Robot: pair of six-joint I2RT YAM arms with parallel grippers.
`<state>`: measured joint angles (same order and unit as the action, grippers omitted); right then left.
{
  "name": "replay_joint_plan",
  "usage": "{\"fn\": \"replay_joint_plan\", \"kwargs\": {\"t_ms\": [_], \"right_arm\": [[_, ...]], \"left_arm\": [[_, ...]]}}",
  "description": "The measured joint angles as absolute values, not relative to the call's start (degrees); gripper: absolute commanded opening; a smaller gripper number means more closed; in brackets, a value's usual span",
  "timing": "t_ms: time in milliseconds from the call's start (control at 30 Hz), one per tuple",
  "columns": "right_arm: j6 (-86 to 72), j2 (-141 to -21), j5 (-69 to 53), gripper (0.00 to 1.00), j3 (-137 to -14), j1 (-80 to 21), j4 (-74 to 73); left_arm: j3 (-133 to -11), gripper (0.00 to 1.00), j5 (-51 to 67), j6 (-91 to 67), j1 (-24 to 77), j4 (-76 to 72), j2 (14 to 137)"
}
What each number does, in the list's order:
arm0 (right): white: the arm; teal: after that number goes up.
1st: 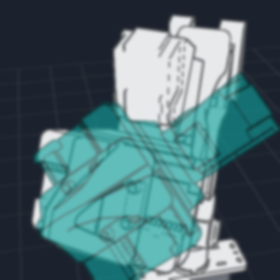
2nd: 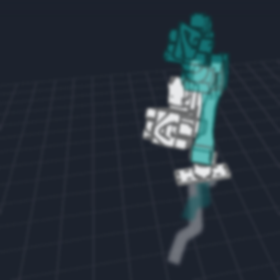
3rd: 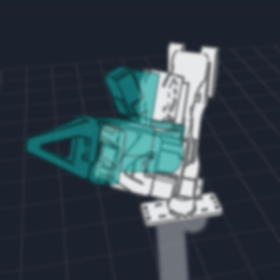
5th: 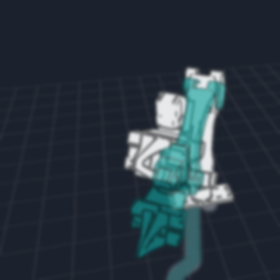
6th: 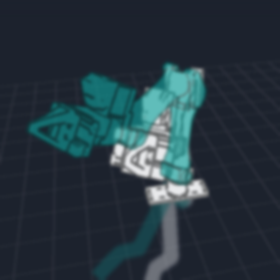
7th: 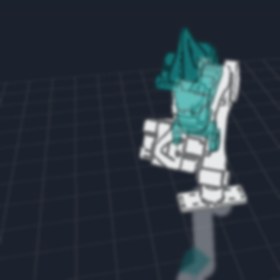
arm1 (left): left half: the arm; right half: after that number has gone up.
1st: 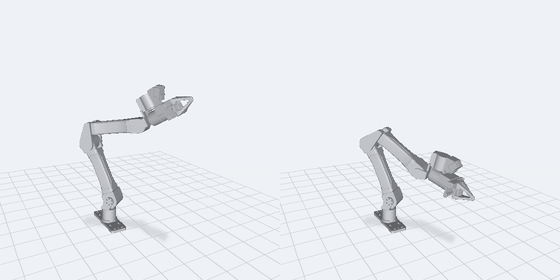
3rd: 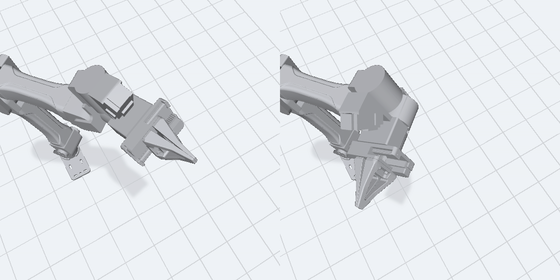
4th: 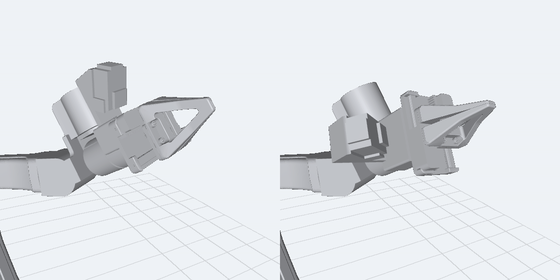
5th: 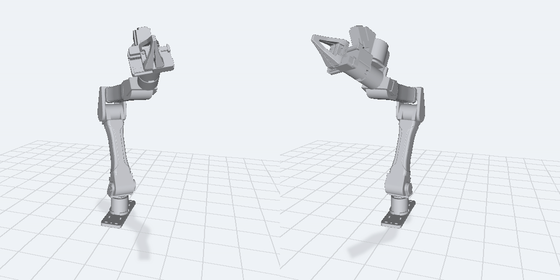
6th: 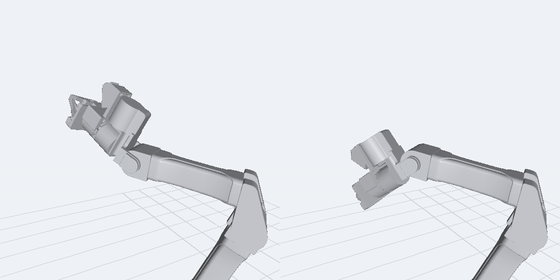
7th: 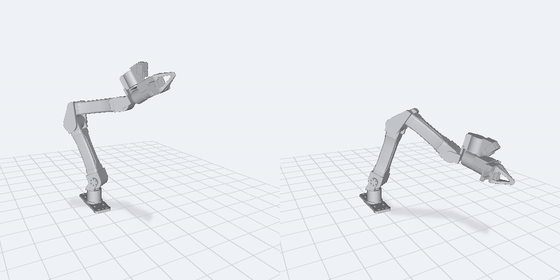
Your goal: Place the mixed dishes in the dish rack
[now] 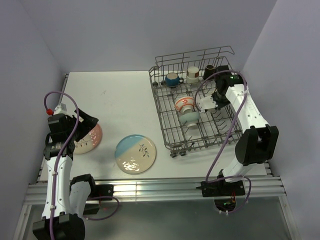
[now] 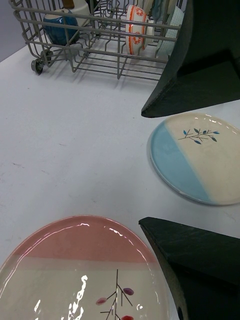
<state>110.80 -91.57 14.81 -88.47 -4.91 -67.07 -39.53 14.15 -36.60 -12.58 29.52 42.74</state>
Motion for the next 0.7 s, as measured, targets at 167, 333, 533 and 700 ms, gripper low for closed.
{"fn": "replay_joint_plan", "kwargs": {"t_ms": [167,333,533,700], "right_arm": [[108.49,-94.83,16.05,0.13,-87.64,-7.05,-65.63],[105.6,-96.03,18.85,0.26,-87.61,-8.32,-65.17],[101.93,-96.14,20.69,0.6,-87.68,-8.99,-65.93],[100.25,-96.2,20.56,0.68,-91.77,-9.02,-70.06]], "left_arm": [[-39.53,0.87,14.15,-36.62,-12.58,29.52,42.76],[-39.53,0.87,14.15,-36.62,-12.58,29.52,42.81],[-39.53,0.87,14.15,-36.62,-12.58,29.54,43.03],[-39.53,0.87,14.2,-36.67,-12.58,29.58,43.03]]}}
